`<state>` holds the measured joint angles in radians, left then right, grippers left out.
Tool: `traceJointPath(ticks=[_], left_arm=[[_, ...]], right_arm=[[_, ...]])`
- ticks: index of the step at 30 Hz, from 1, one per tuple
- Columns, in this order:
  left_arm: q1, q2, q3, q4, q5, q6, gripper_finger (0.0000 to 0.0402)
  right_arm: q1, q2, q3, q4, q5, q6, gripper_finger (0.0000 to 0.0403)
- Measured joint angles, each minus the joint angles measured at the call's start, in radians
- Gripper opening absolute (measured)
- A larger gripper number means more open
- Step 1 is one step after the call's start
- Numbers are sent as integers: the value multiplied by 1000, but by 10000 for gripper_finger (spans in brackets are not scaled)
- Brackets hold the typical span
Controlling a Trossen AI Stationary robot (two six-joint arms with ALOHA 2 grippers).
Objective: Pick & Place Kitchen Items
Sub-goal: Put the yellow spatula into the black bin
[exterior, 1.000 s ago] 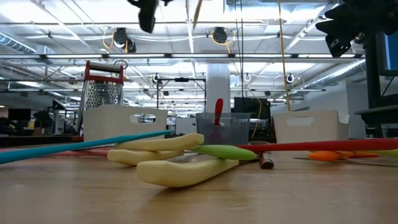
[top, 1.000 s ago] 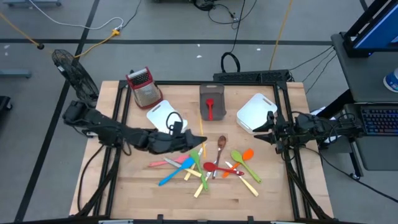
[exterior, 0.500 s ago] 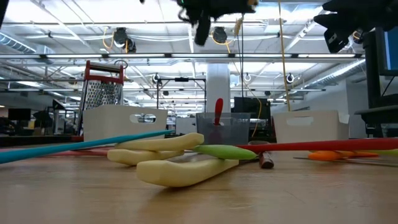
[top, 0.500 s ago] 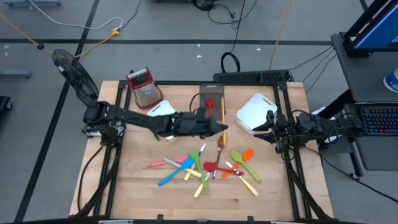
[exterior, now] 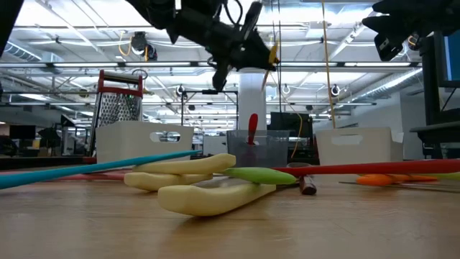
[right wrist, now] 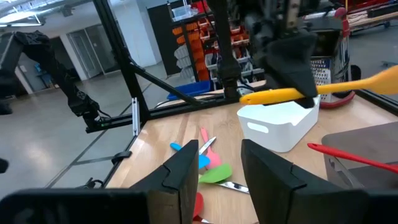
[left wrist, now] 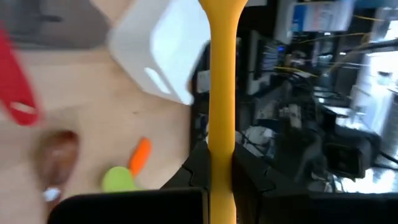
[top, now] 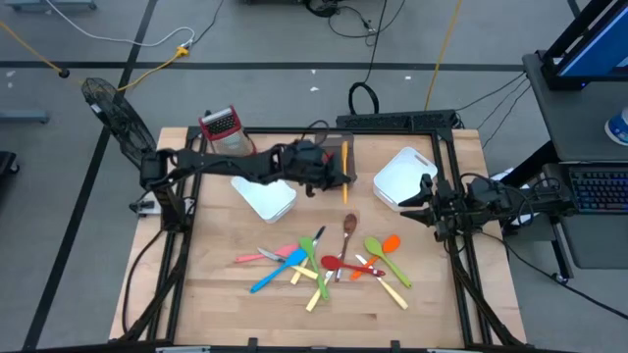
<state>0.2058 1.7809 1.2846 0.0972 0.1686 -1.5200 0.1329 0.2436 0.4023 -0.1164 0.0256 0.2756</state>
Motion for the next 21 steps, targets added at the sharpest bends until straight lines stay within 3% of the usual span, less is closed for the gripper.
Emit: traceJointPath(ticks=[8,13,21], left_arm=[[59,0,0,-68,30,21,23],[50,0,0,-79,-32,53,23],[49,0,0,-156,-37,71,23]], right_arm=[[0,0,0,0,0,0,114],[0,0,0,0,0,0,114],[0,0,0,0,0,0,114]])
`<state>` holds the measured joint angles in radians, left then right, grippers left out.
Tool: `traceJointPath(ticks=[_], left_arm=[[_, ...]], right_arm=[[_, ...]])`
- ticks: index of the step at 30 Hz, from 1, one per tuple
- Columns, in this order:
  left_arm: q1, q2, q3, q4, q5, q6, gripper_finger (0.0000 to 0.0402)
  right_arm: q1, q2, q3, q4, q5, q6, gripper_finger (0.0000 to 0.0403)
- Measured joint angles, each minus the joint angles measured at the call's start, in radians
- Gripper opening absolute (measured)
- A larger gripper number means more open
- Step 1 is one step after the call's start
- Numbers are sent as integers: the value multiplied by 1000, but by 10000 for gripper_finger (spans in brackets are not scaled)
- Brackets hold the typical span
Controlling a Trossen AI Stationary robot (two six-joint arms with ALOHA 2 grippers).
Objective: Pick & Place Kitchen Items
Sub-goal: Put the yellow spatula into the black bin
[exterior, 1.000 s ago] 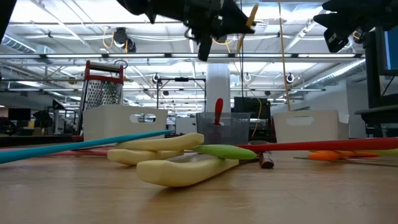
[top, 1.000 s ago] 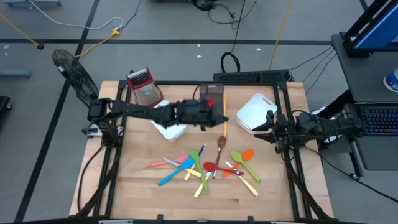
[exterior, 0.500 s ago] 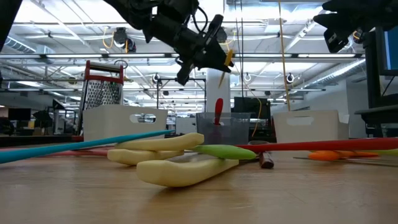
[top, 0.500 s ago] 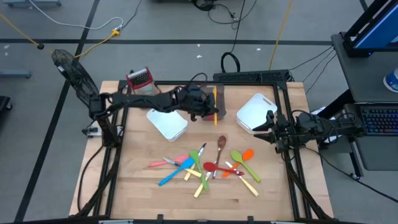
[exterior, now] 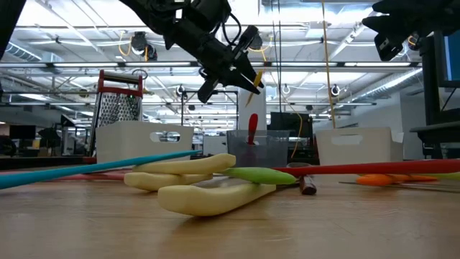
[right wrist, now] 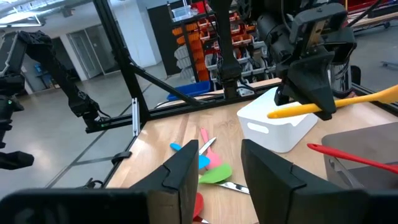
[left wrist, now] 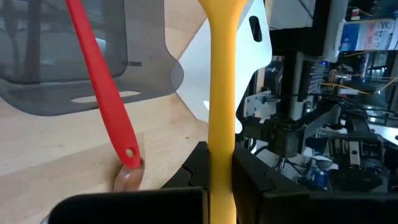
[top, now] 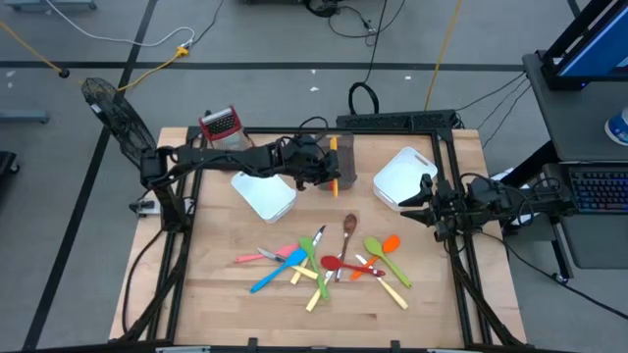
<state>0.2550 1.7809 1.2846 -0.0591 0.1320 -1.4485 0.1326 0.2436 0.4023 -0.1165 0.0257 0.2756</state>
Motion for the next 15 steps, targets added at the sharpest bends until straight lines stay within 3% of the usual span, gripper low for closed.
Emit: traceJointPath(ticks=[8,15], left_arm=[[-8,0,10,-19,-72,2,23],[-48,-1,199,-272,-213,60,23]], right_arm=[[0,0,0,0,1,0,114],[0,0,0,0,4,0,114]])
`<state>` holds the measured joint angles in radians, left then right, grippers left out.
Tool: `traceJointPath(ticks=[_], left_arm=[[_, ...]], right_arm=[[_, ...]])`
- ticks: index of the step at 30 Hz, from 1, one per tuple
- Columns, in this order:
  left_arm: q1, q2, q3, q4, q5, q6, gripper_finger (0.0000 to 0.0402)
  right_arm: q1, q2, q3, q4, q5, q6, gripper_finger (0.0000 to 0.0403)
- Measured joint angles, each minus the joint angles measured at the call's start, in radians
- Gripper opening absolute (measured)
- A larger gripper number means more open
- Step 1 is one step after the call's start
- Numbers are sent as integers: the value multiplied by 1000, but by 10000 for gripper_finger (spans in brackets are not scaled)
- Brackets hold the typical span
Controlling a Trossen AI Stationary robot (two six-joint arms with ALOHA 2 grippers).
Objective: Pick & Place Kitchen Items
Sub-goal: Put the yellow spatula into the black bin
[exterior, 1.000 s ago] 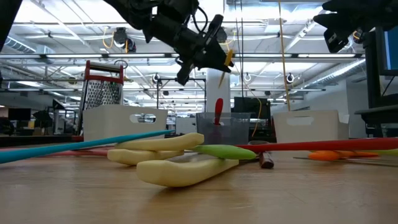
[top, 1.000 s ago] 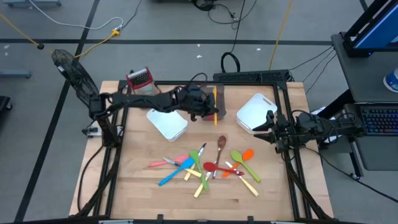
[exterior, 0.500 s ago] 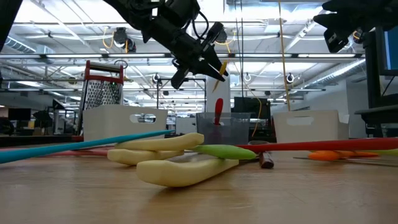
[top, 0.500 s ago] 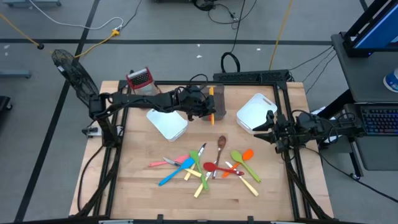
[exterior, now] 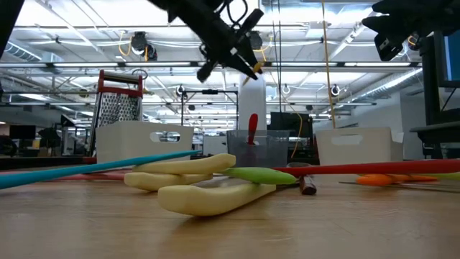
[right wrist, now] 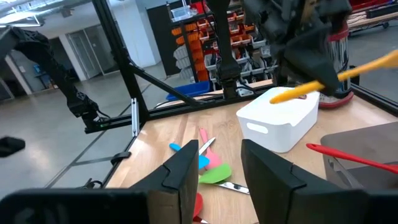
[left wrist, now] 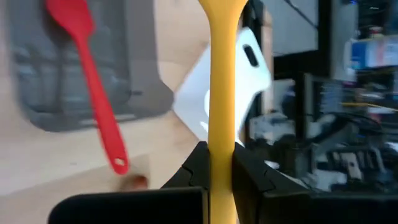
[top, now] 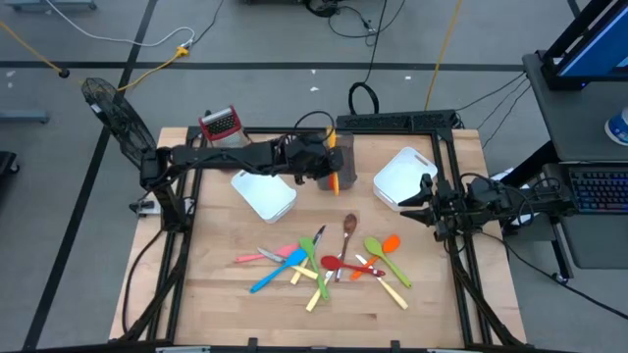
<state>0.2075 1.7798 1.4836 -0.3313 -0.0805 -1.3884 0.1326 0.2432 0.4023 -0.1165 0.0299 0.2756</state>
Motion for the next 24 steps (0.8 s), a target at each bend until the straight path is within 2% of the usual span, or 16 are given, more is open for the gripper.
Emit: traceJointPath(ticks=[6,11,13,16,21,24], left_arm=[[-1,-1,119,-177,-101,0,23],[-1,70,190,-208,-103,-18,23],[-1,129,249,-198,-69,-13,23],[11,224,363,-268,-1,15,23],[45,356,571,-505,37,60,23],[68,408,653,-630,62,72,23]], right_arm=[[0,0,0,0,-1,0,114],[0,0,0,-1,-4,0,114],[0,0,0,-4,-5,0,114],[0,0,0,-6,-5,0,114],[0,0,0,-13,-5,0,114],[0,0,0,-21,-5,0,114]])
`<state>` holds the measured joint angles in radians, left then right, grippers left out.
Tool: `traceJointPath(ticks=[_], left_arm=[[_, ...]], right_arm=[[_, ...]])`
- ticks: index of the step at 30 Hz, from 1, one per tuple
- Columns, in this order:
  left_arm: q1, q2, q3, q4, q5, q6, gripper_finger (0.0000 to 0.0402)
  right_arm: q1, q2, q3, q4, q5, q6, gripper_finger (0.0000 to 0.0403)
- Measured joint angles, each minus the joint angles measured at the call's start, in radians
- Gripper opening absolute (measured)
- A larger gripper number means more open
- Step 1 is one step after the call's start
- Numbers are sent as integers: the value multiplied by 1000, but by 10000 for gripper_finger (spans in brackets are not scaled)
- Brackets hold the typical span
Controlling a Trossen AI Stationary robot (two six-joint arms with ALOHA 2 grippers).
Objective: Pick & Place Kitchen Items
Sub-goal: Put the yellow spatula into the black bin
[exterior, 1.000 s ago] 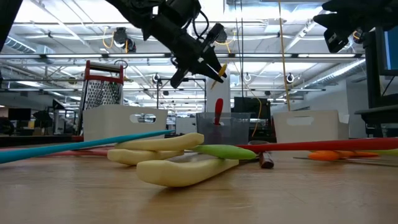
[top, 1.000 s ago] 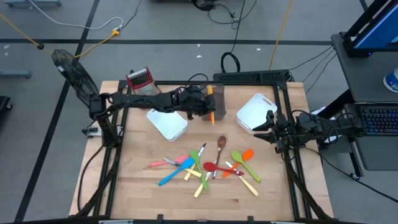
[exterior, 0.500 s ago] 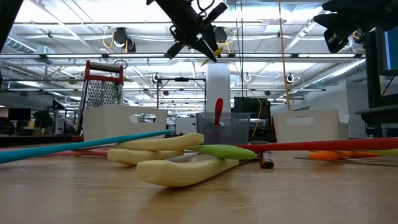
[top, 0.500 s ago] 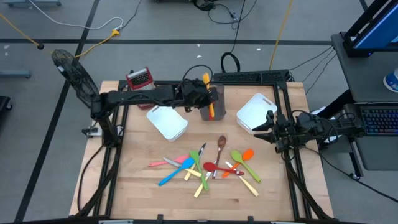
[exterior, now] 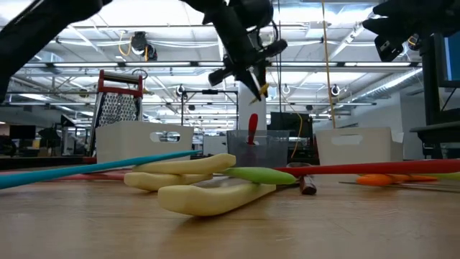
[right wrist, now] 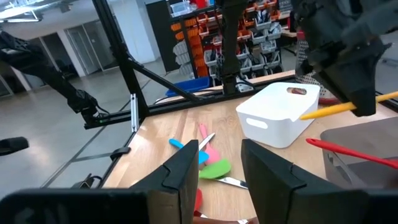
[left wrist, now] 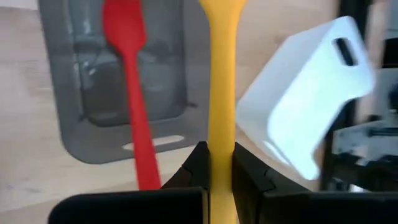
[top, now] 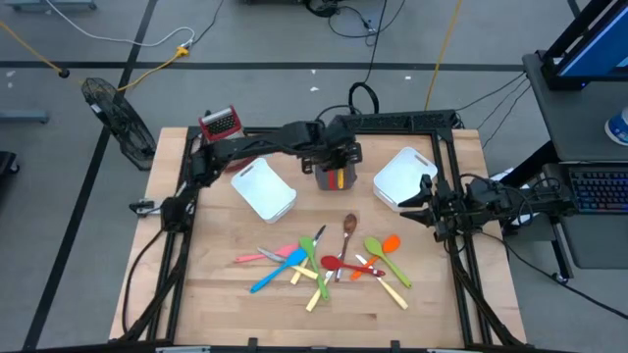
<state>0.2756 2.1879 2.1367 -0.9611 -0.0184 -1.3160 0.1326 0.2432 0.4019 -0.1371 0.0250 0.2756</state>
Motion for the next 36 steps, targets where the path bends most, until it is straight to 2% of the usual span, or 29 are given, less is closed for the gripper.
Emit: traceJointPath(ticks=[3,8,20,26,36], left_arm=[[27,32,25,-62,54,0,23],[60,71,24,-62,135,7,23],[97,78,24,-87,237,28,23],[99,80,5,-122,261,32,23],[98,90,6,-83,263,23,23]], right_arm=[[0,0,0,-1,0,0,114],[0,0,0,-5,-1,0,114],[0,0,0,-10,0,0,114],[0,0,0,-10,0,0,114],[0,0,0,-10,0,0,114]])
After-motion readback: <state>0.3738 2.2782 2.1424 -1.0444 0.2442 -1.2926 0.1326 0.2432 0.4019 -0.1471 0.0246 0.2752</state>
